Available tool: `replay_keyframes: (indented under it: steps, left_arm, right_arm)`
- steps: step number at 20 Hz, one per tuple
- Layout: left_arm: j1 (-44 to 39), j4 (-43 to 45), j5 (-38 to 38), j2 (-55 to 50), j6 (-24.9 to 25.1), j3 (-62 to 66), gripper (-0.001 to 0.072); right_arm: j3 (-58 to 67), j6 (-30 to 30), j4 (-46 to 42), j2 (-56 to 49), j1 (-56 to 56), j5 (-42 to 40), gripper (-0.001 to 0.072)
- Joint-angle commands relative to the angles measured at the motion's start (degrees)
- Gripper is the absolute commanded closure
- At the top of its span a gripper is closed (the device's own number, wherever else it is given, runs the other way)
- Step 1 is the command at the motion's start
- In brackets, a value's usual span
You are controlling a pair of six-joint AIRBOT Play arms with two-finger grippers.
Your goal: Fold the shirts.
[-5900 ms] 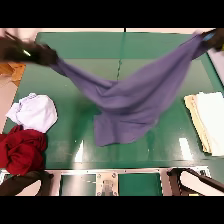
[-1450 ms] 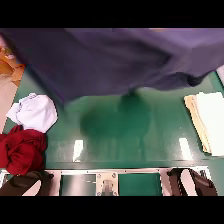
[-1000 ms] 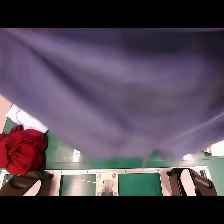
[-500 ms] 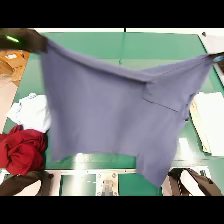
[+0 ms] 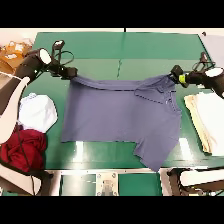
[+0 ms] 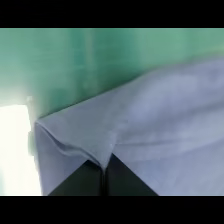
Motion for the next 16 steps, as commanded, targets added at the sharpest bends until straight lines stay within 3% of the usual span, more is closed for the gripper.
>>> replay_keyframes:
  steps: [1,7,11,16]
  left_arm:
    - [3.96,-12.00,2.03,-3.89,2.54,5.09,0.0688]
    - [8.59,-15.98,4.09,-6.99,2.51,13.79,0.0688]
    - [9.05,-16.94,3.39,-8.59,4.26,14.25,0.0688]
    - [9.92,-11.41,-8.61,-8.68,4.24,14.23,0.0688]
  right_arm:
    - [11.30,-0.15,0.20,-10.49,1.29,1.11,0.0694]
    - [25.00,1.62,0.44,-15.76,2.56,1.07,0.0694]
    - [27.58,1.55,0.42,-15.80,2.58,0.85,0.0694]
    - [27.58,1.55,-6.82,-15.74,-0.59,16.46,0.0696]
